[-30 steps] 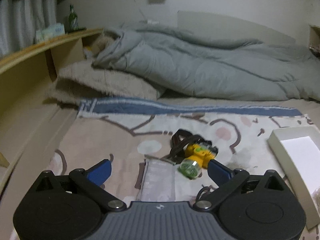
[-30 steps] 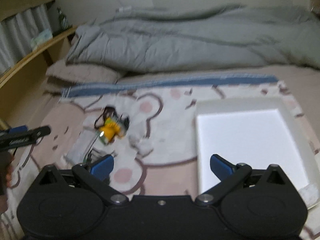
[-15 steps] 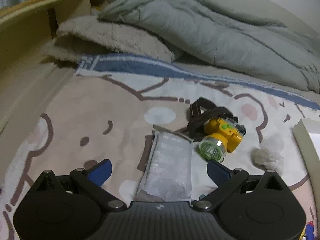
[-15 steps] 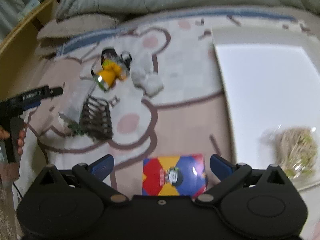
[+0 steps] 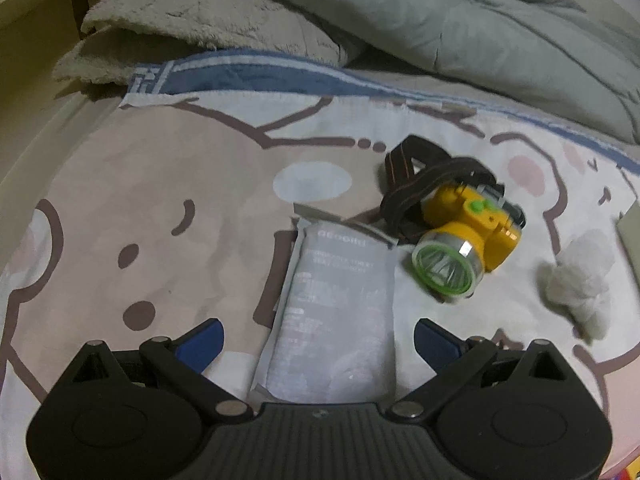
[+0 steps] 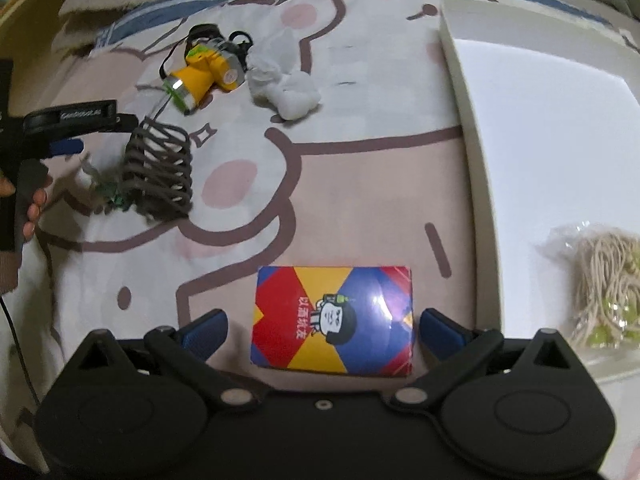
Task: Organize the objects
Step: 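Grasp the red-yellow-blue card box with the right tool while the left tool grasps the grey wipes packet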
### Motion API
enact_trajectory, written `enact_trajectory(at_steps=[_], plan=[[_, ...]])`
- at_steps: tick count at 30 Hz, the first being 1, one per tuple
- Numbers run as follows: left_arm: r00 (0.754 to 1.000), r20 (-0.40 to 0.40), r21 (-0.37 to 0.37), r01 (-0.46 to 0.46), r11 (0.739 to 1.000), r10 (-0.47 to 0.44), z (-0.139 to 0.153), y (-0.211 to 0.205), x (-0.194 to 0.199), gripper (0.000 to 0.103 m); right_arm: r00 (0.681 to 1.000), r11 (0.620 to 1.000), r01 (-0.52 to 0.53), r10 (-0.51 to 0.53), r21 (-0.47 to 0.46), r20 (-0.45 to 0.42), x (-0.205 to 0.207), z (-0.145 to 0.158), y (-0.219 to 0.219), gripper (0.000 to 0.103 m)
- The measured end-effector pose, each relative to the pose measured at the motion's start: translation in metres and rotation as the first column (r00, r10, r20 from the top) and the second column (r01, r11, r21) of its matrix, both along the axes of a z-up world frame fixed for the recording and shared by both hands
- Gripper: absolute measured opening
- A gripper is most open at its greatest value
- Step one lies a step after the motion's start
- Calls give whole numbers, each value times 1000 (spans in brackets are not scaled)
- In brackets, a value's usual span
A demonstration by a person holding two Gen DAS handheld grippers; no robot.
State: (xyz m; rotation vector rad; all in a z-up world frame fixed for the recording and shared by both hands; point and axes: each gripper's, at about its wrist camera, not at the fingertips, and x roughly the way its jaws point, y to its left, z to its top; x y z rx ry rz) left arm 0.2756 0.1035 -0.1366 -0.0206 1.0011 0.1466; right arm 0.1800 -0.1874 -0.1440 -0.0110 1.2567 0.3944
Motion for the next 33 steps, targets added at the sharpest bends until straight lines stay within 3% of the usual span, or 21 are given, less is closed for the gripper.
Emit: enact_trajectory(at_steps=[3,7,15,17,18,27,33], plan=[[1000,-21,25,-4,1000,5,-7,2,1,100,1000,1000,-12,12,-27,9,0,-2,6,103],[997,-65,18,-40,999,41,-14,10,2,84,1000,998,-23,24,-57,8,-2,-6,13,103],[995,-70,-27,-67,997,65,-11,20,-6,71,1000,999,-25,25,-24,-7,-4,-7,17,102],[993,-96,-25,-76,997,74,-10,20,-9,71,1000,999,-16,16,-43,3,-5,-10,21,99],[992,-101,-34,-84,996,80,-9,22,-11,70,1000,998,-18,19,-58,12,-5,-11,24,91],[982,-151,-103,-130,986,113,0,38,-55,70,993,993,-113,114,-44,23,-17,-9,24,91],[984,-167,-119,-84,989,63,2,34,-94,70,985,984,-172,173,-43,20,-35,-7,25,91]])
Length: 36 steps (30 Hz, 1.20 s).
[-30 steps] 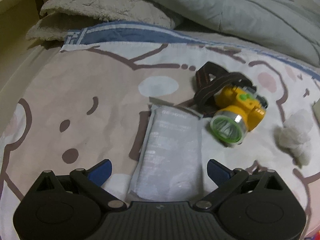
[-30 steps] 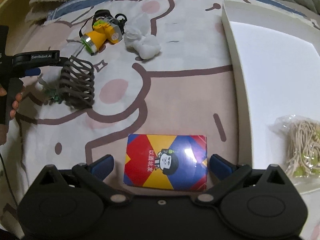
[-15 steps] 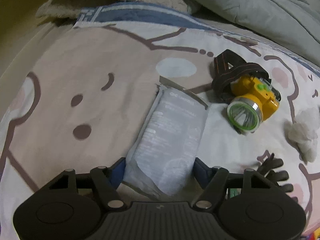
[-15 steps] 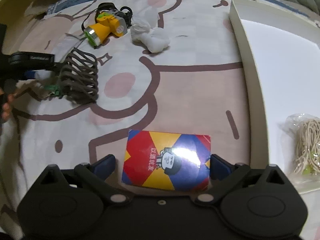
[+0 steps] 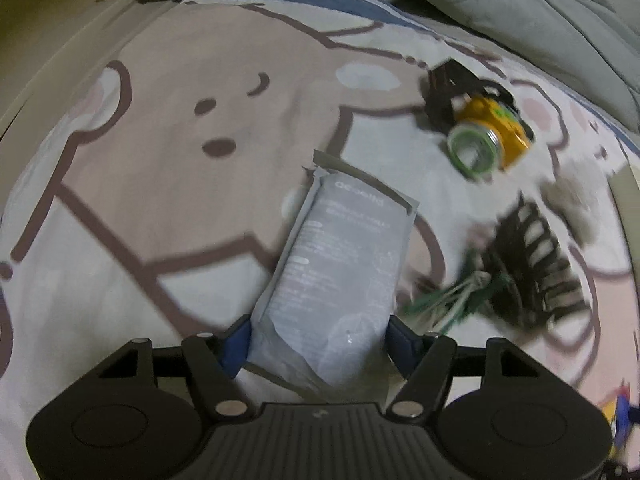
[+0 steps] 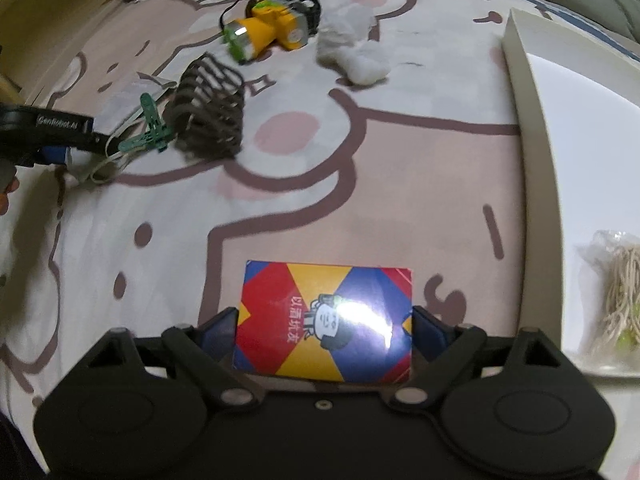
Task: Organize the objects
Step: 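Grasp the red-yellow-blue card box with the right tool while the left tool grasps the grey wipes packet, then lift the card box and wipes packet with both tools toward the tray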
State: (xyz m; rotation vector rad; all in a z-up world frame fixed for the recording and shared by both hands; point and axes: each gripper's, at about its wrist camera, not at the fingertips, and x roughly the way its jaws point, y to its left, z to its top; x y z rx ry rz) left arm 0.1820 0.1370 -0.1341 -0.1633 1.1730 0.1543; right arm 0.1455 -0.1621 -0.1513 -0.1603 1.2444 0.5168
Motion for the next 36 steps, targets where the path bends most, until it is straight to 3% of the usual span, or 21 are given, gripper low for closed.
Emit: enact_trajectory(at_steps=[14,17,21,26,31,36], plan=[[996,-45,-52,77,996,-80,2,-22,-79,70,996,997,-81,80,-15,-32,-47,7,-17,91],[993,-41,-25,112,993,-113,5,-34,-79,73,994,995,-101,100,-26,-37,-55,7,-18,91],[987,-41,38,159,987,-158,4,-44,-67,86,993,992,-118,117,-36,-32,-60,4,-18,91],[981,-39,91,191,977,-189,3,-50,-53,87,993,993,-112,110,-29,-45,-58,2,-19,91],[988,-21,34,156,987,-155,2,-45,-41,87,993,995,-102,101,-21,-54,-57,0,-19,91],[995,-20,-69,94,993,-95,-3,-30,-33,89,993,995,-95,94,-8,-65,-56,0,-20,91]])
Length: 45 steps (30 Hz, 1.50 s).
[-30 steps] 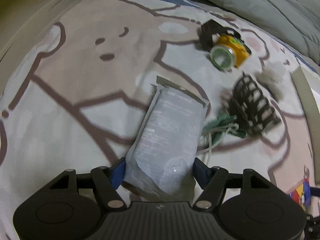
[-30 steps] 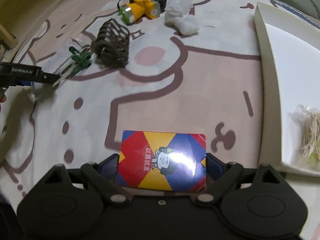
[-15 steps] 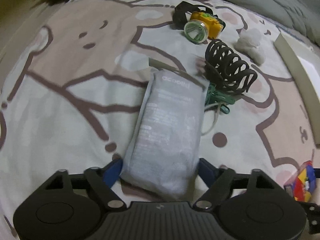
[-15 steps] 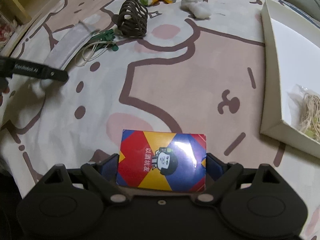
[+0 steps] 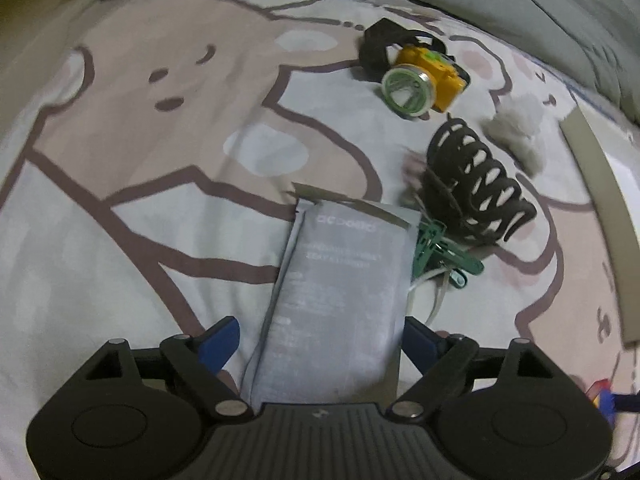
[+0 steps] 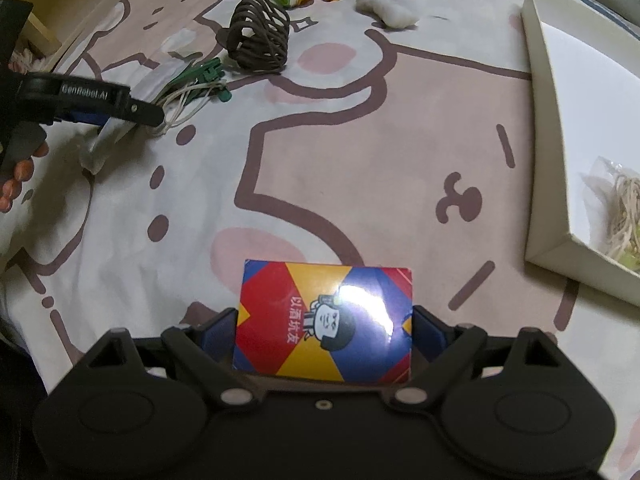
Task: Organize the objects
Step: 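Lift the card box and wipes packet with both tools toward the tray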
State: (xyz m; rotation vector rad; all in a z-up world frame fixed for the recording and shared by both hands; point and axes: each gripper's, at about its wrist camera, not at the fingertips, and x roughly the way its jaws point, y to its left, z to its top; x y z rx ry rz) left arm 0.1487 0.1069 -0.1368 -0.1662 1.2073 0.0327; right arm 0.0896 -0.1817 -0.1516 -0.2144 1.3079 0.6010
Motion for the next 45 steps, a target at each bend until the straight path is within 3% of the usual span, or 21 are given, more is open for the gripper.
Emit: enact_trajectory(at_steps=[5,7,9,14,17,26,34,45], plan=[[1000,-5,-70,25,997,-25,0,9,0,92,1000,1000,2,-2,1,0,0,0,1,92],[999,-12,-87,34,996,-35,1,12,0,86,1000,1000,2,-2,0,0,0,0,1,92],[998,-13,-61,59,996,-60,4,11,1,75,1000,1000,2,-2,-1,1,0,1,1,92],[993,-26,-30,114,993,-115,1,6,3,74,1000,1000,4,-4,-5,-2,1,0,2,92],[991,-32,-5,127,992,-127,-2,5,4,68,1000,1000,6,-6,-6,-3,2,0,3,92],[997,-5,29,78,997,-78,6,1,-1,57,999,999,-35,35,7,41,1,-4,2,90],[991,131,18,-32,999,30,48,10,-10,55,986,998,-8,-2,59,164,10,30,-5,90],[927,366,-37,-70,997,79,123,-12,-17,55,938,985,83,-129,153,322,28,88,-25,90]])
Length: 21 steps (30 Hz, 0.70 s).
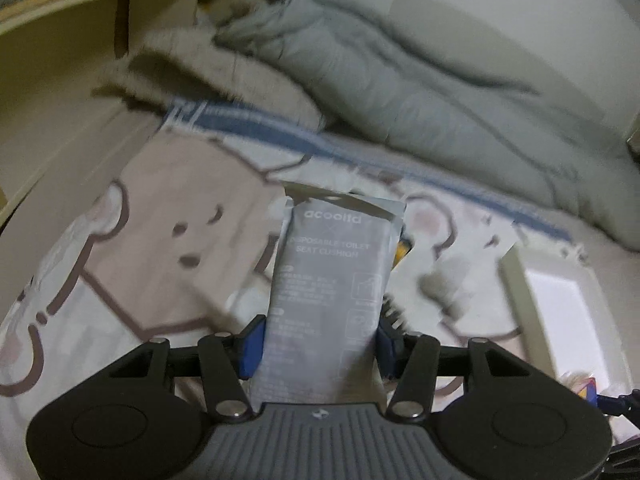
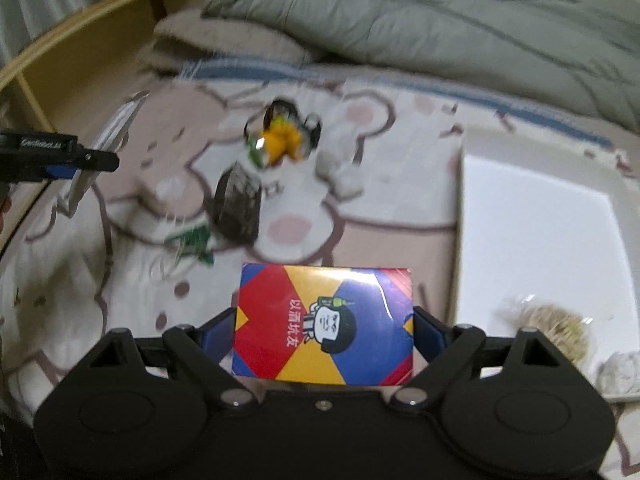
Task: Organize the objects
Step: 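Lift the card box and wipes packet with both tools toward the tray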
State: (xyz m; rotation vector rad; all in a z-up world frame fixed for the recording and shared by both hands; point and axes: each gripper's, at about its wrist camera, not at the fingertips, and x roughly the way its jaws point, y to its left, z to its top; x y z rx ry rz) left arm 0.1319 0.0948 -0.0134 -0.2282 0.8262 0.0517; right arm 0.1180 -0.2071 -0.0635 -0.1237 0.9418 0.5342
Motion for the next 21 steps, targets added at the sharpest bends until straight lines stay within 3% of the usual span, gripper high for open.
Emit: enact_trajectory(at_steps=[10,21], plan=[[996,78,-68,50,996,-45,24,-51,18,55,995,996,71,-75,59,72,8,24,-26,90],[971,120,-127,221,967,-206,35,-157,68,55,973,976,198,-207,93,104,35,25,-82,90]])
